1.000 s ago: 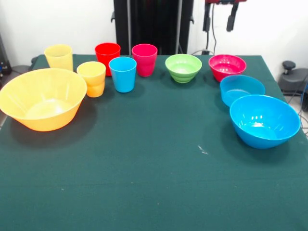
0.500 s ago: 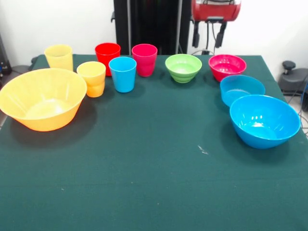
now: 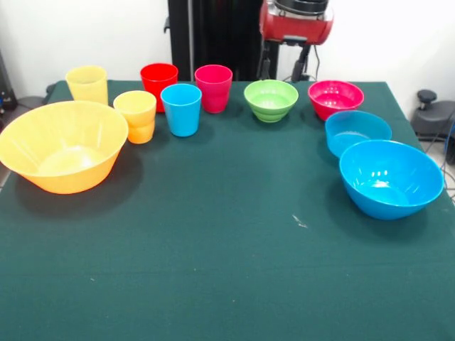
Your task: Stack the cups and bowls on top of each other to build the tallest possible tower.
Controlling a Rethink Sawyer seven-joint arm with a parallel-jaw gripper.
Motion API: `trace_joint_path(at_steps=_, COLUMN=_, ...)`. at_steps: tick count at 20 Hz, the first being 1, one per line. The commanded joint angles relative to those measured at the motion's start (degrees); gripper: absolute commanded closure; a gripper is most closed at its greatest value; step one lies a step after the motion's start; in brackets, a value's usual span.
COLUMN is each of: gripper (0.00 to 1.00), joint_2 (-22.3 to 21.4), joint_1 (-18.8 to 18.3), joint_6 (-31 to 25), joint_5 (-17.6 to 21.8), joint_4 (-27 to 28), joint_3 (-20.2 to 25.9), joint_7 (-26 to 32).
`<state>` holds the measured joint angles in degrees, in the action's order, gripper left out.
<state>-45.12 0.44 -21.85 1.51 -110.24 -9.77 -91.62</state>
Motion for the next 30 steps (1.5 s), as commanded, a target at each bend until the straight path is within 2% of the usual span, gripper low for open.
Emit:
trace_joint_path(at_steps=1, gripper=0.0, joint_2=2.0, joint_1=2.5, joint_6=-4.8, joint_5=5.1, joint_4=10.3, joint_3=-4.1, joint_7=-5.4)
trace_joint_path(at_steps=9, gripper=0.0, joint_2=5.2, joint_1=4.7, joint_6=-6.2, joint_5=7.8, joint_4=17.4, joint_3=-9.3, joint_7=-3.9)
trace_joint_path(at_steps=13, gripper=0.0, joint_2=7.4, joint_1=3.0, joint_6=-6.6, joint_5=7.5, joint_4=20.9, joint_3=-8.2, joint_7=-2.2)
trace_joint_path(at_steps=19, gripper=0.0, joint_2=9.9, joint_1=0.9, joint_6=-4.7, joint_5=7.8, joint_4=22.7, joint_3=-6.6, joint_7=-1.3)
trace_joint_path(at_steps=30, gripper=0.0, joint_2=15.1, joint_1=0.5, joint_6=-2.0, joint_5=8.7, joint_4=27.0, joint_3=-7.1, joint_7=-1.7)
